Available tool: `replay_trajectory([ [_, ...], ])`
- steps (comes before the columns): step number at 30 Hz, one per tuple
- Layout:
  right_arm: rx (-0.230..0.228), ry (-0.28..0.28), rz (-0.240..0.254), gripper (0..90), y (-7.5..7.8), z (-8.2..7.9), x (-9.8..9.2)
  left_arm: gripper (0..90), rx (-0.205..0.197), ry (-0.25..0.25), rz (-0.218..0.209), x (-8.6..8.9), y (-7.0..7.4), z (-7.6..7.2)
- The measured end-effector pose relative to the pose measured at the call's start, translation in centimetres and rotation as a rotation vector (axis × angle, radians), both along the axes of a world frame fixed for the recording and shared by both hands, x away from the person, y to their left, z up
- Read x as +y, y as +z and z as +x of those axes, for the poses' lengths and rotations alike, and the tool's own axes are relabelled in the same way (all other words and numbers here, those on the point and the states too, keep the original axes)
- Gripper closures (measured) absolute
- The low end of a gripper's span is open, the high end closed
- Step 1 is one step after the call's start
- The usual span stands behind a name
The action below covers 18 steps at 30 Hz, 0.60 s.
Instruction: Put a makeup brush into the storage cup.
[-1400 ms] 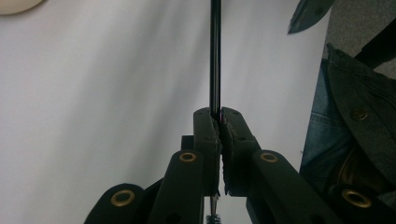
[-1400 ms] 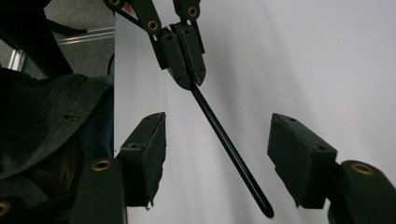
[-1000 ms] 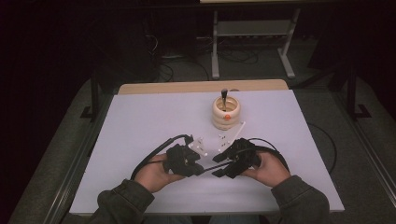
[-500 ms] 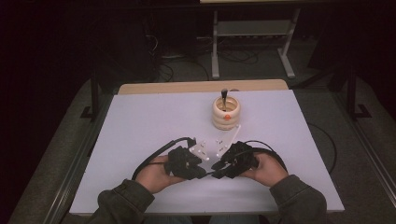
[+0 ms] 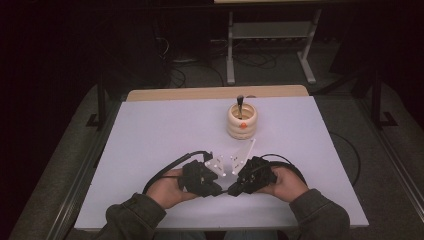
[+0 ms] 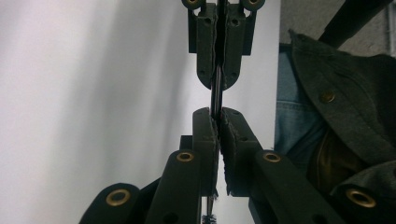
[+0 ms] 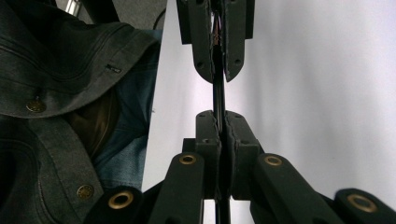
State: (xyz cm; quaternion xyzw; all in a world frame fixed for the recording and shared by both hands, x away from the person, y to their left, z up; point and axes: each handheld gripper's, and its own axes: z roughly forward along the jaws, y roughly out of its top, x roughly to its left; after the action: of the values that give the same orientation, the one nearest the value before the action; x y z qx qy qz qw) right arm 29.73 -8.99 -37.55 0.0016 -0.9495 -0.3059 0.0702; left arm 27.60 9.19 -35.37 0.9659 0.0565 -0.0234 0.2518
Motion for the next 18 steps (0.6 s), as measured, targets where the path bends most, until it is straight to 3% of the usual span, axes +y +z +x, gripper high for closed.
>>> replay_trajectory([
  [4,0.004,-0.012,0.032,84.4,-0.1,-0.2,-0.7,76.2,0.025,0.018,-0.018,0.6,-0.3,0.1],
  [7,0.004,-0.014,0.043,84.4,-0.2,-0.4,-1.1,75.7,0.043,0.034,-0.024,0.9,-0.7,0.2],
  [11,-0.001,-0.022,0.059,84.4,-0.1,-0.5,-1.2,76.6,0.045,0.023,-0.018,0.8,-0.8,0.2],
  [16,0.002,-0.025,0.083,84.3,-0.1,-0.6,-1.2,83.9,0.056,0.012,-0.019,0.6,-0.9,0.2],
  [18,0.011,-0.031,0.082,82.7,-0.4,-0.6,-1.2,85.0,0.053,-0.011,0.002,0.6,-1.0,0.1],
])
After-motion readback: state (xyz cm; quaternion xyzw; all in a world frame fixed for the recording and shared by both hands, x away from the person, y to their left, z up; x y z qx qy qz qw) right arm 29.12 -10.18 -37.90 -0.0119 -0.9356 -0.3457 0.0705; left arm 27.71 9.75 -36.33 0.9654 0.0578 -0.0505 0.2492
